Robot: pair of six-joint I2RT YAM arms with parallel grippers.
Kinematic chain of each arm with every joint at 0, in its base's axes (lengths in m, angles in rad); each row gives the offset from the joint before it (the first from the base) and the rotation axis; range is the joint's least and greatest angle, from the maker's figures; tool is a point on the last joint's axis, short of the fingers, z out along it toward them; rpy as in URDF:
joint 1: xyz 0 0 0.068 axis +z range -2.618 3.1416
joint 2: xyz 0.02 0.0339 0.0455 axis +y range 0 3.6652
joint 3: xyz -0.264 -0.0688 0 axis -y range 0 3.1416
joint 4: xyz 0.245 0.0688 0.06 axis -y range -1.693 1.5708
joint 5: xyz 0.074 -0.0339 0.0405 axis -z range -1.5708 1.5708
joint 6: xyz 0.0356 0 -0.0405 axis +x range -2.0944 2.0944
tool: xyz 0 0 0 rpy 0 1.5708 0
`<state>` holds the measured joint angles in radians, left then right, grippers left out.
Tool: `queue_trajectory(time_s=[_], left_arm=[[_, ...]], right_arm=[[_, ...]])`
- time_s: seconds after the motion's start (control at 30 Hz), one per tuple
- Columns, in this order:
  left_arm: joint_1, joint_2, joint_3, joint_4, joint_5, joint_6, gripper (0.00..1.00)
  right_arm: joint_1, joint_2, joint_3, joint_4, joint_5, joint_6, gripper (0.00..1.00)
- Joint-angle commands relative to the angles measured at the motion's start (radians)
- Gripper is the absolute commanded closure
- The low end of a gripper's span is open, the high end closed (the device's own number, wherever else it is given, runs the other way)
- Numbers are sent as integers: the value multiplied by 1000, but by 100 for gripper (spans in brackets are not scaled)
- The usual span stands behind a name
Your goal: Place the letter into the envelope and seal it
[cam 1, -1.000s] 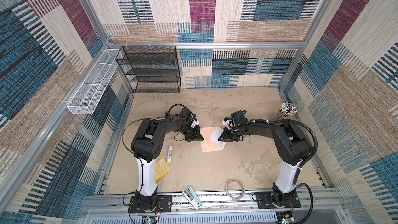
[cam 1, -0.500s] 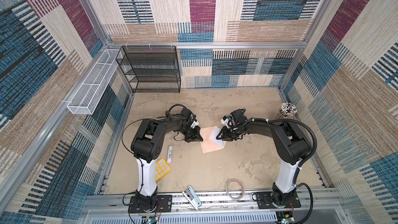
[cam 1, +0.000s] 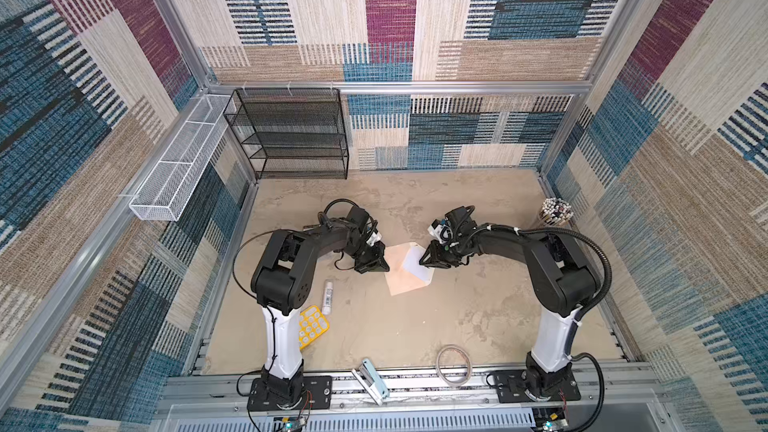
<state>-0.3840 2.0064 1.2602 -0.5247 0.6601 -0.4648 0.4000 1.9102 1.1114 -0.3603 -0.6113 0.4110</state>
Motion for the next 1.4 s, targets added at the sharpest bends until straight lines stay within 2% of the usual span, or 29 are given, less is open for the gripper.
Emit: queue_trajectory(time_s=[0.0,0.3,0.43,0.67,0.8,1.1,1.37], left_arm=[[1,4,6,-13,1,25,94],[1,14,12,-8,7,18,94],[1,0,11,-8,12,20,92],[1,-113,-9,14,45,1,74],[7,-165,-19,-23,-3,-9,68],[26,-123,-42,-97,-173,-30,66],[30,-41,-21,-40,-150,-51,63]], right_arm=[[0,14,13,17,12,14,71],[7,25,27,16,-7,22,70],[7,-5,33,-5,28,17,67],[7,-36,60,-55,78,0,64],[7,-27,71,-67,95,-6,64],[8,-7,114,-104,124,-21,62],[11,1,111,-112,131,-26,61]])
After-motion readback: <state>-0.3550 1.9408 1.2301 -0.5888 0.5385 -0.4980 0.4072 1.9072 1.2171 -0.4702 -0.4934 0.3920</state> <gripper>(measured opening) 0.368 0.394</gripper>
